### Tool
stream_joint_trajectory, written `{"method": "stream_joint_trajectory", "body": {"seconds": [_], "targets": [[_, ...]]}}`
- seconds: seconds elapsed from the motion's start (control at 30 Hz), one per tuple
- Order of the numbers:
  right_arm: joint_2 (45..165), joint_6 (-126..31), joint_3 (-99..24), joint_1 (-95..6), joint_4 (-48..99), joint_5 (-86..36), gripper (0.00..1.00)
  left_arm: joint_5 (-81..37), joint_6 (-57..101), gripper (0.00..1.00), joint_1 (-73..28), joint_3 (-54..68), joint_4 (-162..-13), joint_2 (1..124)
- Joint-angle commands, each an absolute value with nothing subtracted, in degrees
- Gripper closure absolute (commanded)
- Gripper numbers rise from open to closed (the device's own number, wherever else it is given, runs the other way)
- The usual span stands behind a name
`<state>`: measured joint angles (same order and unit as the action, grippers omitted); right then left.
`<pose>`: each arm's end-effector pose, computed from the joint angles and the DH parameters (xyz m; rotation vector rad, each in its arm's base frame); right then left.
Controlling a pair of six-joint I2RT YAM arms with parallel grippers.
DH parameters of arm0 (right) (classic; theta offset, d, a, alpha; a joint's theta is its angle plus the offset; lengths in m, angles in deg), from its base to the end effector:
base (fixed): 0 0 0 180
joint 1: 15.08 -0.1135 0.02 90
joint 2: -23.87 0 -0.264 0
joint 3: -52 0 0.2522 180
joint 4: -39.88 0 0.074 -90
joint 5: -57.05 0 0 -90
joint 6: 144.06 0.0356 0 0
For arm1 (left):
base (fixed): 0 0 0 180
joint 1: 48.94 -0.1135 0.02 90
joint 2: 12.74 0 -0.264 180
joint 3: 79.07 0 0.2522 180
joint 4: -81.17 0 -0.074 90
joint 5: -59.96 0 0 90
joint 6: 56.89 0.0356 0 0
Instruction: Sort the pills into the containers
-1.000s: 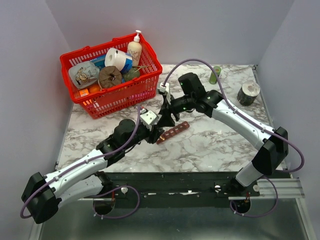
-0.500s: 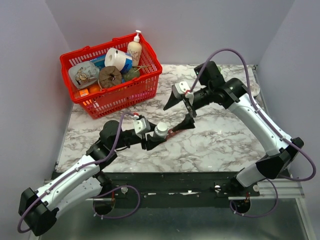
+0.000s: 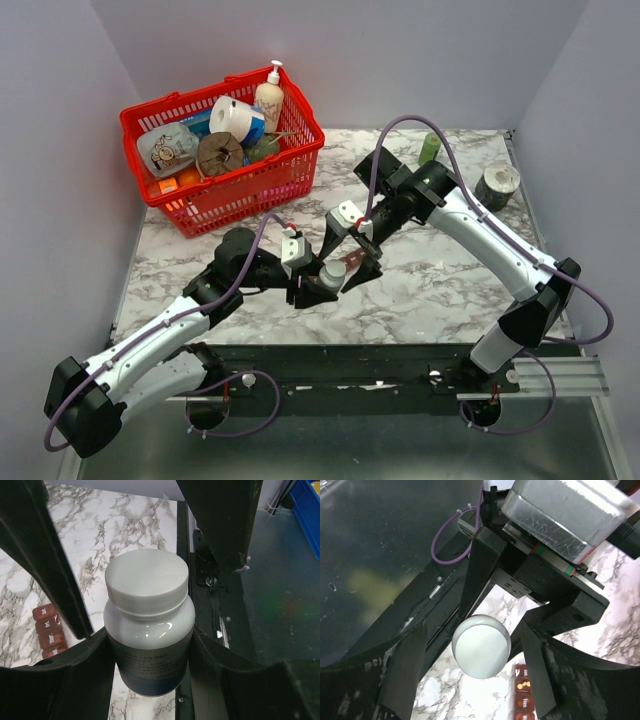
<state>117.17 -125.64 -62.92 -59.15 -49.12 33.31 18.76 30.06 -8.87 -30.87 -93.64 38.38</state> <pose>0.1955 0.2346 0.3884 -2.0096 0.9259 1.2865 0.1378 -0.1509 0.2924 1.1798 1.4064 -1.2653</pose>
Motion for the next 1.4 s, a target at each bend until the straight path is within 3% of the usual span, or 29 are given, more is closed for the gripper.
{"method": "stream_joint_trajectory", "body": {"seconds": [0.0, 0.07, 0.13, 0.23, 0.33, 0.47, 0.57, 0.67, 0.77, 0.8, 0.87, 0.9, 0.93, 1.0, 1.07, 1.3, 1.37], "targets": [[116.25, -122.71, -61.86, -59.37, -49.47, 31.92, 0.28, 21.38, 30.47, 1.0, -9.13, -29.01, -95.7, 38.5], [116.51, -122.01, -62.04, -59.46, -49.38, 31.48, 0.36, 20.68, 30.56, 1.0, -9.3, -29.18, -95.7, 38.33], [116.6, -120.26, -61.86, -59.55, -48.24, 31.04, 0.52, 20.06, 30.56, 1.0, -9.3, -29.36, -96.05, 37.98], [115.81, -116.48, -60.03, -59.55, -44.56, 29.81, 0.62, 17.96, 29.86, 1.0, -9.39, -29.88, -97.36, 37.37], [114.14, -103.14, -56.34, -59.55, -33.94, 26.56, 0.74, 9.89, 28.72, 1.0, -9.39, -30.85, -100.96, 35.53], [111.33, -67.11, -47.21, -59.46, -9.21, 12.1, 0.76, -10.64, 28.27, 1.0, -7.99, -32.43, -105.27, 33.06], [110.62, -53.95, -41.05, -58.94, -2.47, -0.23, 0.76, -28.07, 29.68, 1.0, -5.09, -33.92, -110.63, 32.96], [111.41, -48.1, -39.19, -58.93, -0.52, 0.26, 0.7, -32.85, 30.12, 1.0, -4.03, -33.58, -113.27, 35.41], [111.33, -51.06, -40.59, -58.93, 0.1, 3.96, 0.5, -28.05, 30.56, 1.0, -4.12, -33.49, -112.67, 36.57], [110.98, -52.38, -41.46, -58.76, -0.25, 5.71, 0.37, -26.45, 31.0, 1.0, -4.21, -33.66, -111.88, 36.4], [110.1, -55.89, -45.05, -57.36, -2.17, 9.22, 0.21, -20.59, 32.4, 1.0, -4.47, -33.93, -107.86, 35.26], [109.92, -60.7, -46.56, -56.92, -3.31, 13.76, 0.07, -18.46, 32.67, 1.0, -4.73, -34.02, -106.35, 34.73], [109.74, -63.35, -48.4, -55.87, -4.98, 15.64, 0.01, -15.57, 32.76, 1.0, -5.08, -34.45, -104.86, 34.29], [109.65, -75.68, -54.61, -54.72, -12.96, 23.16, 0.0, -7.94, 32.85, 1.0, -6.4, -34.98, -100.99, 32.36], [109.66, -84.0, -57.81, -54.1, -21.46, 24.97, 0.0, -3.17, 32.76, 1.0, -7.45, -35.51, -97.92, 30.34], [112.46, -134.86, -64.94, -55.06, -54.98, 31.66, 0.0, 14.59, 32.67, 1.0, -10.88, -32.88, -91.92, 30.15], [114.3, -136.15, -65.64, -57.34, -57.01, 30.25, 0.0, 18.03, 32.41, 1.0, -10.97, -31.56, -91.74, 32.25]]}}
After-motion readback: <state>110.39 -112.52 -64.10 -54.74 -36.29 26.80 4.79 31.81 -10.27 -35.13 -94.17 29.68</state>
